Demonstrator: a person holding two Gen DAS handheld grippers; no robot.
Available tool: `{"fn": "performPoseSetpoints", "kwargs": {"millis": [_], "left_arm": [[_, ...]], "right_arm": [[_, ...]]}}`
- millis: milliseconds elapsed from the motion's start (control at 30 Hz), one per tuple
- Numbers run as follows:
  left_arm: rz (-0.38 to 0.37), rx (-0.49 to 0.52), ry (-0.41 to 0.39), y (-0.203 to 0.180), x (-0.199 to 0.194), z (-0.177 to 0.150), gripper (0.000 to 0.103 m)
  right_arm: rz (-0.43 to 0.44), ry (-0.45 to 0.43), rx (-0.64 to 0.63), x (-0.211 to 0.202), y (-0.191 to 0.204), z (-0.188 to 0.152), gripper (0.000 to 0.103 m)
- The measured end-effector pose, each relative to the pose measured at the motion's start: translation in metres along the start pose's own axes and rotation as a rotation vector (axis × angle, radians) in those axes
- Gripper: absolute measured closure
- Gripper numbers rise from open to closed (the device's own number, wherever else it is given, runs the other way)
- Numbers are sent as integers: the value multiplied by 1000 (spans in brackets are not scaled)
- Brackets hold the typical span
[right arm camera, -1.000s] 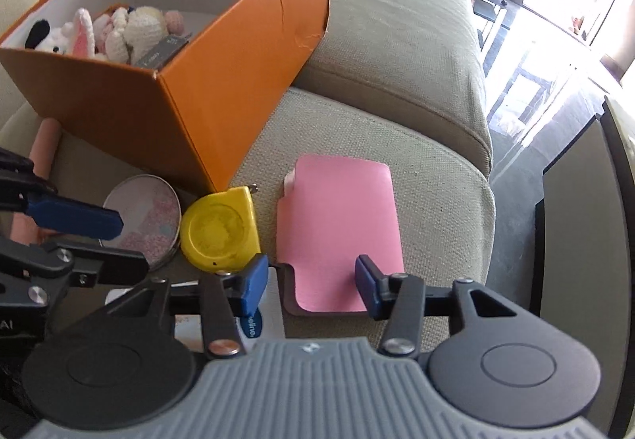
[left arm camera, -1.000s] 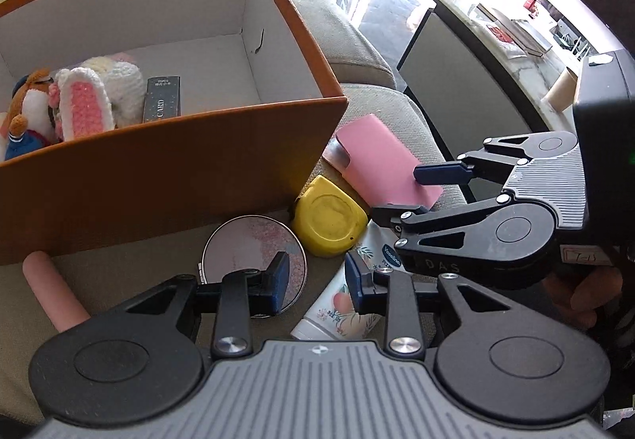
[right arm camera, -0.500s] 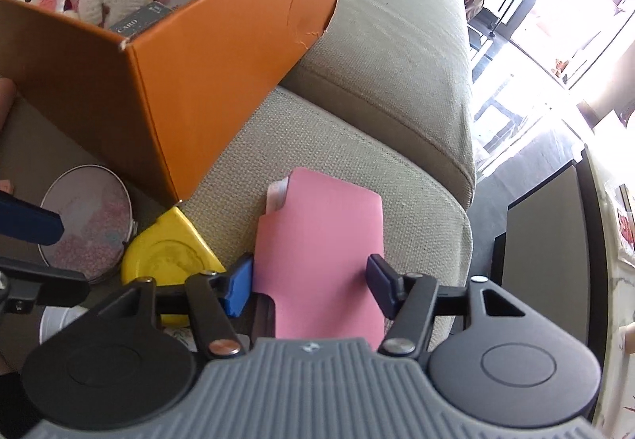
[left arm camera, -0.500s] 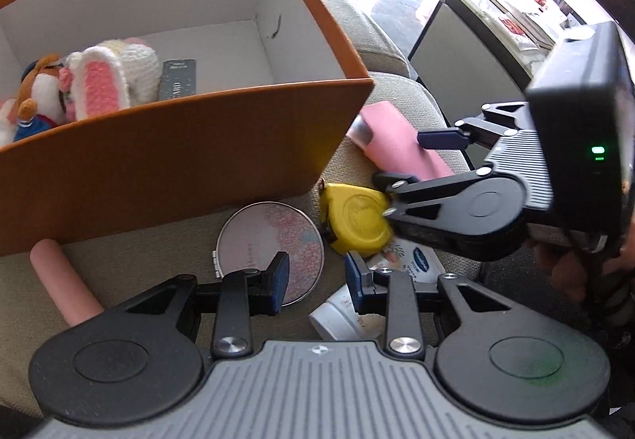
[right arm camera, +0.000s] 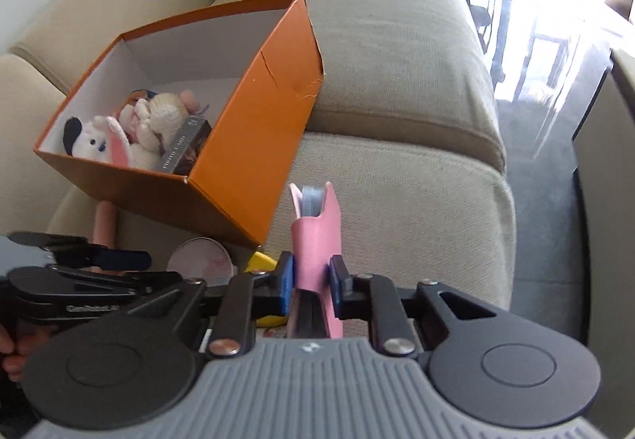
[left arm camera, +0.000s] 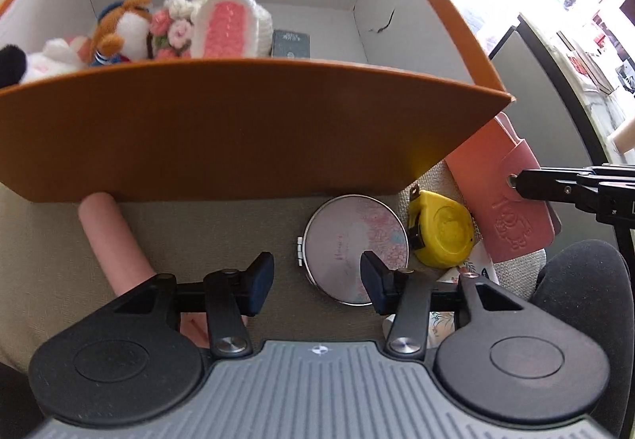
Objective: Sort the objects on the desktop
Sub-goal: 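Grasp the pink case with the right gripper while the left grasps the round compact mirror, then carry the pink case and compact mirror into the orange box with both grippers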
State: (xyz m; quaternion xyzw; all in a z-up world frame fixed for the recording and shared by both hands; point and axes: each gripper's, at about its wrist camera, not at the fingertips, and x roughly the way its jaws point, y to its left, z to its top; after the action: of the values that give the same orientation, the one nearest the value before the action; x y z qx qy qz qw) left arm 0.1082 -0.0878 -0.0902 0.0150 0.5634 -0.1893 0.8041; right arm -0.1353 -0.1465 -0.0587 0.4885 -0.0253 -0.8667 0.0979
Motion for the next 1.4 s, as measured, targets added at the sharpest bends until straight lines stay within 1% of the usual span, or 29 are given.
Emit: {"fn": "performPoseSetpoints", "kwargs": {"millis": [67, 100, 167, 267, 300, 333, 367, 433, 467, 500, 533, 600, 700, 867, 967, 1000, 1033, 1100, 1133, 1200, 1233, 1300, 1400], "left_arm": [[-24, -30, 26, 4, 6, -2, 45], [-39, -41, 24, 5, 9, -3, 40], [-53, -50, 21, 5, 13, -2, 35], [-62, -51, 15, 7, 14, -2, 34], [-65, -59, 15, 8, 14, -2, 34], [-68, -71, 12, 9, 13, -1, 37], [-71, -68, 5, 9, 12, -1, 44], [-55, -76, -5, 9, 9, -2, 49], [-46, -74, -14, 9, 6, -2, 54], [-38, -69, -23, 8, 3, -3, 59], [-31, -65, -33, 8, -1, -3, 62], [-31, -60, -48, 7, -10, -4, 73], [-51, -32, -77, 0, -27, -5, 83], [-70, 22, -107, -14, -40, -7, 85], [-119, 27, -91, -19, -40, -8, 85], [-124, 34, -87, -35, -36, -4, 85], [-117, 45, -89, -38, -36, -5, 85], [-58, 76, -97, -47, -35, -10, 85], [-54, 77, -96, -50, -35, -14, 85], [-80, 49, -71, -49, -32, -19, 85], [-81, 42, -67, -48, -30, -20, 85], [-80, 35, -80, -48, -32, -26, 86], [-92, 18, -89, -45, -26, -20, 88]], "right_arm": [[-15, 9, 12, 2, 1, -2, 83], [-13, 9, 21, 3, -1, -2, 83], [-5, 9, 43, 3, -2, -1, 82], [-6, 12, 45, 6, -2, 2, 82], [-8, 12, 43, 7, -2, 2, 80], [-11, 12, 42, 6, -2, 2, 78], [-17, 12, 40, 6, -1, 2, 74], [-28, 12, 38, 4, -1, 1, 73], [-27, 13, 39, 4, -1, 1, 75], [-25, 15, 43, 4, 0, 1, 80], [-23, 15, 45, 4, 0, 1, 80], [-33, 14, 46, 2, 1, 0, 81], [-38, 14, 62, 1, -2, -1, 81], [-54, 23, 90, -2, -9, 0, 77], [-63, 34, 81, 0, -10, 1, 76], [-68, 37, 73, 1, -10, 2, 76], [-69, 41, 66, 3, -10, 3, 76], [-72, 44, 67, 5, -11, 4, 76], [-71, 44, 67, 6, -12, 5, 76], [-66, 43, 70, 7, -12, 7, 76], [-62, 43, 69, 8, -12, 7, 76], [-60, 45, 65, 10, -11, 8, 78], [-69, 34, 64, 9, -10, 7, 80]]}}
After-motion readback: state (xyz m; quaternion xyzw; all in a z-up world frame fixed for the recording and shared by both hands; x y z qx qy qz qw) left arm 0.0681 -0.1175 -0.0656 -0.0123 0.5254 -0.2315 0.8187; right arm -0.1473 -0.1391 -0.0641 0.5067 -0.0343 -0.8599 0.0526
